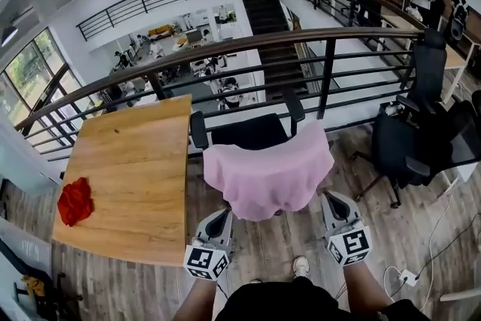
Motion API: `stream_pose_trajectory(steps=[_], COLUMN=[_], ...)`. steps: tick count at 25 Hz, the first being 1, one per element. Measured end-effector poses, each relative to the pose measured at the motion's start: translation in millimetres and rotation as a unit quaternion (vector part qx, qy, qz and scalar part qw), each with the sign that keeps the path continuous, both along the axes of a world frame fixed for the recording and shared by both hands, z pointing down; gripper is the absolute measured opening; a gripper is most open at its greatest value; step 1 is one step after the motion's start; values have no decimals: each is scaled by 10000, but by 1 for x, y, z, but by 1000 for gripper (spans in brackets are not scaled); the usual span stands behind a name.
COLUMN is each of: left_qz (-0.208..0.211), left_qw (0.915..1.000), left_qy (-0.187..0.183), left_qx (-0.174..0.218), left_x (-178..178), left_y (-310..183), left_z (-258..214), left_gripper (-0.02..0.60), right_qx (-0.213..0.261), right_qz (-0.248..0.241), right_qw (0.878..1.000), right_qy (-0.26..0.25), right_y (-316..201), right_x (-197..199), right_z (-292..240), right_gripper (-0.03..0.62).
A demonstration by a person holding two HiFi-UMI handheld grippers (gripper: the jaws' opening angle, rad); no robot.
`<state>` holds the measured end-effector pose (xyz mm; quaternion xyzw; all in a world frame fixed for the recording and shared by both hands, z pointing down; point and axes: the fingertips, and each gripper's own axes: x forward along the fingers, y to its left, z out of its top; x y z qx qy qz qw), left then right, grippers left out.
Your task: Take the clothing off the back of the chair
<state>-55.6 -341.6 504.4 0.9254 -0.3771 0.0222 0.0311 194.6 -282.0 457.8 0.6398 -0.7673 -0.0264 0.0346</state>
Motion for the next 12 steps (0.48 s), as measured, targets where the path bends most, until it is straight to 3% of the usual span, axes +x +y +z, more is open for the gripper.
stream_pose_trajectory(steps=[12], left_qz=[-1108], left_qw=[9938], left_qy=[-51], left_qx=[-9], left_x=[-19], left_y=[-44], left_z=[-6], left_gripper=[15], right_qx=[168], right_qz=[117], right_qw=[9990], right_qy=[-409], right_y=[-62], right_x=[88], right_z=[-11], right_gripper=[3])
